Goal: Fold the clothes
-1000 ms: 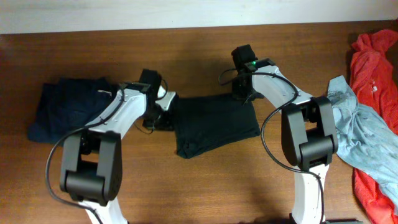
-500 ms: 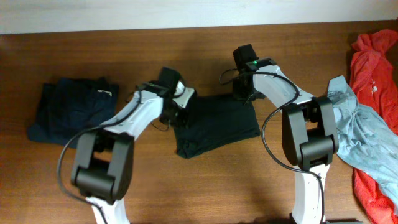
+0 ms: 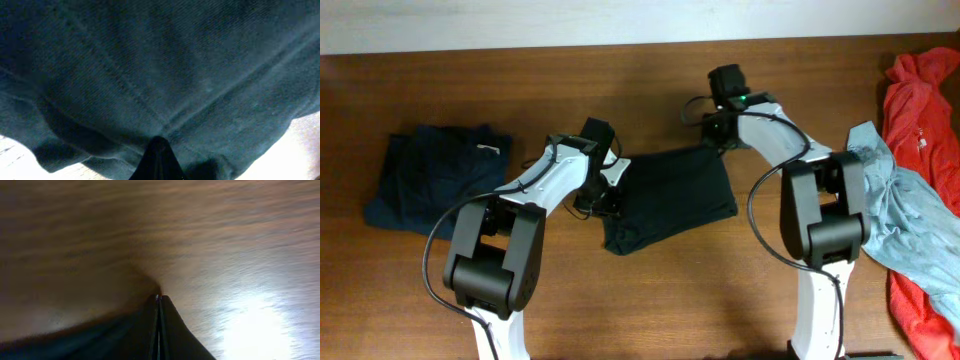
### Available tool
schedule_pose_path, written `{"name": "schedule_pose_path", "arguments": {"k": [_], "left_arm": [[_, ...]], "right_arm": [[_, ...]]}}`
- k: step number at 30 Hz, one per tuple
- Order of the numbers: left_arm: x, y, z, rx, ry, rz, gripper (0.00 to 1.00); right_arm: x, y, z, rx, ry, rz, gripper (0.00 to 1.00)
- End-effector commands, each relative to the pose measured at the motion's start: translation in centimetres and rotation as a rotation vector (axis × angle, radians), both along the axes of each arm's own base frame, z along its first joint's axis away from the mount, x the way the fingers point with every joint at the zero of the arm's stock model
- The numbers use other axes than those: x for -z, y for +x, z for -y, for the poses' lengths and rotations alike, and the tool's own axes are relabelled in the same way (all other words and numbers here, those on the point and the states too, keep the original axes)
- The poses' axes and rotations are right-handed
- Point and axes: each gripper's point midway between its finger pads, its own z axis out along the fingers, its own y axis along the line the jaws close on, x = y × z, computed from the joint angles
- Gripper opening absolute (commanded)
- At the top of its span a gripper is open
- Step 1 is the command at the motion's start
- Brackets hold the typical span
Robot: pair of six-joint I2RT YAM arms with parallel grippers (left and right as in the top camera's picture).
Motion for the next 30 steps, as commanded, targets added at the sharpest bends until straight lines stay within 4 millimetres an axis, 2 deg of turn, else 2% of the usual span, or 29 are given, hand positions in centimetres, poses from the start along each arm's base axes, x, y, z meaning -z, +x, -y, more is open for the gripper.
{"name": "schedule_pose_path", "arguments": {"k": [1,6,11,17,20,22,25,27,30], "left_arm": [[1.7,-0.1,-2.6,-0.005,0.144,0.003,0.01],[1.7,0.1,-2.6,-0.006,0.147,0.014,0.01],[1.0,1.3,-2.2,-0.009,0.135,0.047,0.01],[-3.4,4.1,-1.2,-0.009,0.115,0.099,0.01],[-5.6,5.9,-0.6,0.004,0.098,0.162,0.03],[-6.4,7.4,-0.7,-0.003,0.114,0.22,0.08],[-6.6,9.1,-0.9,-0.012,0.136,0.294,0.12],[-6.1,10.0,-0.5,0.023,0.124,0.331,0.12],[-4.1,10.3,-0.3,0.065,0.132,0.32,0.11]], "right_arm": [[2.0,-0.3,3.2,0.073,0.034,-0.049,0.04],[0.0,-0.7,1.4,-0.067,0.205,-0.063,0.06],[-4.1,-1.9,1.3,-0.08,0.213,-0.057,0.06],[-9.8,-5.0,1.5,-0.09,0.21,-0.06,0.06],[-11.3,-7.6,1.6,-0.087,0.207,-0.118,0.06],[-11.2,-9.6,1.7,-0.079,0.205,-0.194,0.06],[-9.9,-11.4,1.7,-0.082,0.201,-0.271,0.06],[-8.5,-12.2,0.9,-0.108,0.216,-0.297,0.06],[-5.3,-13.8,-0.9,-0.18,0.229,-0.325,0.06]]}}
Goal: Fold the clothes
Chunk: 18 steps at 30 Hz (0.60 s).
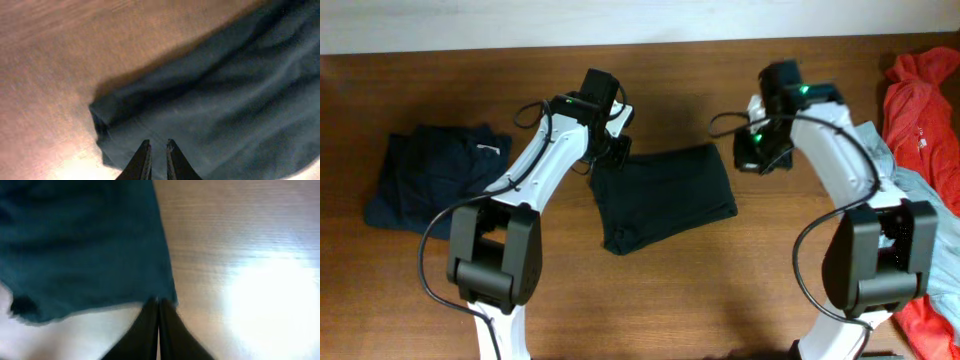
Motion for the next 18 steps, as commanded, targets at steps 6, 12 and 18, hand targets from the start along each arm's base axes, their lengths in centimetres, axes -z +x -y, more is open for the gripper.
{"name": "schedule_pose_path", "arguments": {"k": [6,12,18], "left_arm": [[5.3,-0.3,-0.8,0.051,0.073,-0.084,0.07],[6.1,-0.4,-1.2,0.054,0.098,-0.093,0.07],[7.3,-0.4,-2.1,0.043,0.139,-0.108,0.07]], "right_arm": [[6.8,-2.9,-3.7,-0.123,0.046,-0.022,0.06],[8.3,-5.7,-3.3,-0.114,0.037,-0.113,0.05],[8.7,-8.4,0.9,-0.015,-0.192,-0.232,0.04]]}}
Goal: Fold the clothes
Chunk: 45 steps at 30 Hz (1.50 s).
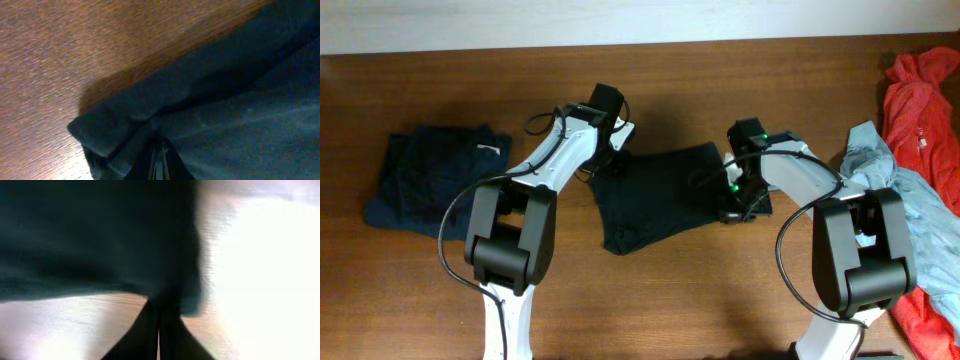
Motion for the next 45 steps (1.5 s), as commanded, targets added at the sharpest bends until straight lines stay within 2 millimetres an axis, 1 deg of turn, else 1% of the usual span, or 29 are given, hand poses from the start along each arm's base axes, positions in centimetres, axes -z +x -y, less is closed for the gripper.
{"name": "schedule_pose_path", "arguments": {"k": [1,2,5,6,8,10,12,13,14,16,17,21,26,30,32,34,37,39,42,44,45], "left_arm": [[1.9,0.0,-1.2,0.004,0.051,-0.028,0.07],[2.3,-0.2,-1.4,0.001,0.055,-0.04,0.07],[2.8,-0.4,-1.8,-0.006,0.06,-0.058,0.04],[2.8,-0.4,-1.9,-0.007,0.058,-0.058,0.04],[2.6,-0.2,-1.9,-0.01,0.055,-0.053,0.04],[2.4,0.1,-1.9,-0.013,0.049,-0.047,0.04],[2.1,0.3,-1.7,-0.013,0.043,-0.041,0.04],[1.9,0.5,-1.7,-0.013,0.041,-0.037,0.04],[1.8,0.5,-1.6,-0.013,0.04,-0.036,0.05],[1.8,0.5,-1.5,-0.011,0.033,-0.038,0.05],[1.8,0.4,-1.2,-0.009,0.017,-0.043,0.05],[1.8,0.4,-1.2,-0.008,0.017,-0.044,0.05],[1.8,0.4,-1.2,-0.008,0.017,-0.044,0.05],[1.8,0.4,-1.2,-0.008,0.017,-0.043,0.05],[1.8,0.4,-1.2,-0.008,0.017,-0.044,0.05],[1.8,0.4,-1.2,-0.008,0.018,-0.044,0.05],[1.7,0.5,-1.2,-0.009,0.016,-0.041,0.05],[1.5,0.8,-1.2,-0.011,0.013,-0.034,0.06],[0.7,1.3,-1.0,-0.012,0.008,-0.019,0.05],[0.0,1.8,-1.0,-0.014,0.005,-0.009,0.05],[-0.6,2.1,-0.9,-0.015,0.003,-0.004,0.05]], "right_arm": [[0.3,-0.4,2.8,0.036,-0.165,-0.01,0.05],[0.3,-0.4,3.1,0.034,-0.181,-0.008,0.04],[0.2,-0.6,4.0,0.047,-0.234,-0.014,0.04],[0.2,-0.7,4.1,0.059,-0.243,-0.016,0.04],[-0.2,-0.5,3.7,0.049,-0.217,-0.003,0.04],[-0.9,0.2,2.6,-0.007,-0.147,0.043,0.04],[-2.5,1.1,0.9,-0.066,-0.04,0.115,0.04],[-4.3,2.0,-0.8,-0.105,0.062,0.196,0.04],[-5.1,2.5,-1.5,-0.11,0.101,0.229,0.04],[-6.1,3.5,-2.8,-0.113,0.176,0.285,0.04],[-6.2,4.3,-3.6,-0.12,0.219,0.316,0.04],[-5.0,5.3,-4.3,-0.134,0.229,0.333,0.04],[-2.7,5.5,-4.6,-0.138,0.225,0.297,0.05],[-0.1,4.6,-4.1,-0.131,0.193,0.217,0.05],[1.2,3.6,-3.3,-0.128,0.151,0.159,0.04],[1.8,2.4,-2.2,-0.125,0.095,0.103,0.04],[1.6,1.1,-0.3,-0.102,-0.011,0.05,0.04],[1.1,0.9,-0.2,-0.096,-0.016,0.049,0.04],[-0.5,1.3,-1.3,-0.105,0.046,0.088,0.04],[-2.2,1.6,-2.7,-0.127,0.14,0.128,0.05],[-3.1,1.7,-3.3,-0.131,0.178,0.147,0.08]]}}
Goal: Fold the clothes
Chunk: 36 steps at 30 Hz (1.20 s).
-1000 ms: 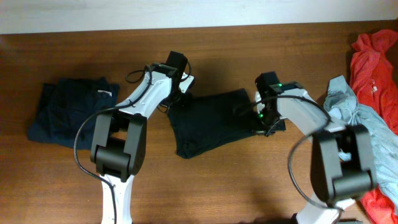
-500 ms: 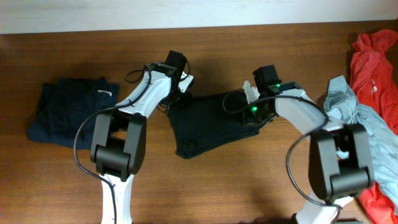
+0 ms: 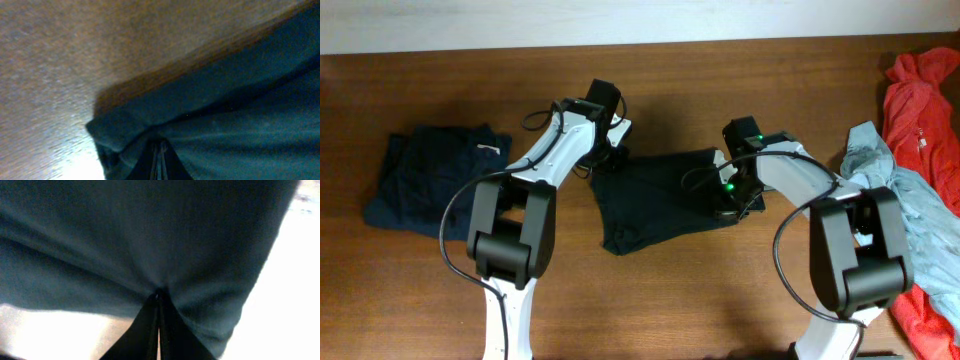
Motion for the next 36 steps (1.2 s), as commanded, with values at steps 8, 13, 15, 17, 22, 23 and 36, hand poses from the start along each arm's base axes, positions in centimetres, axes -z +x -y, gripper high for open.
{"name": "schedule_pose_path", "arguments": {"k": [8,13,15,17,22,23,36], "left_arm": [[-10.1,4.0,0.4,-0.005,-0.027,0.116,0.36],[-18.7,4.5,0.1,-0.014,-0.042,0.238,0.37],[-21.9,4.3,-0.9,-0.036,-0.013,0.295,0.37],[-24.6,3.6,-2.3,-0.08,0.031,0.342,0.38],[-30.2,1.9,-3.9,-0.162,0.019,0.455,0.41],[-31.3,1.4,-4.0,-0.178,0.004,0.477,0.41],[-44.3,-6.6,-8.4,-0.259,-0.055,0.796,0.42]], "right_arm": [[-10.7,1.9,-2.4,-0.009,0.356,0.245,0.58],[-11.1,3.4,0.8,0.028,0.346,0.313,0.85],[-10.7,3.9,1.6,0.015,0.339,0.331,0.87],[-10.0,4.7,2.2,0.018,0.334,0.344,0.88],[-7.9,6.5,3.4,0.046,0.33,0.357,0.9],[-7.3,6.8,3.5,0.049,0.329,0.352,0.9],[0.2,5.7,1.4,0.077,0.458,0.144,0.91]]}}
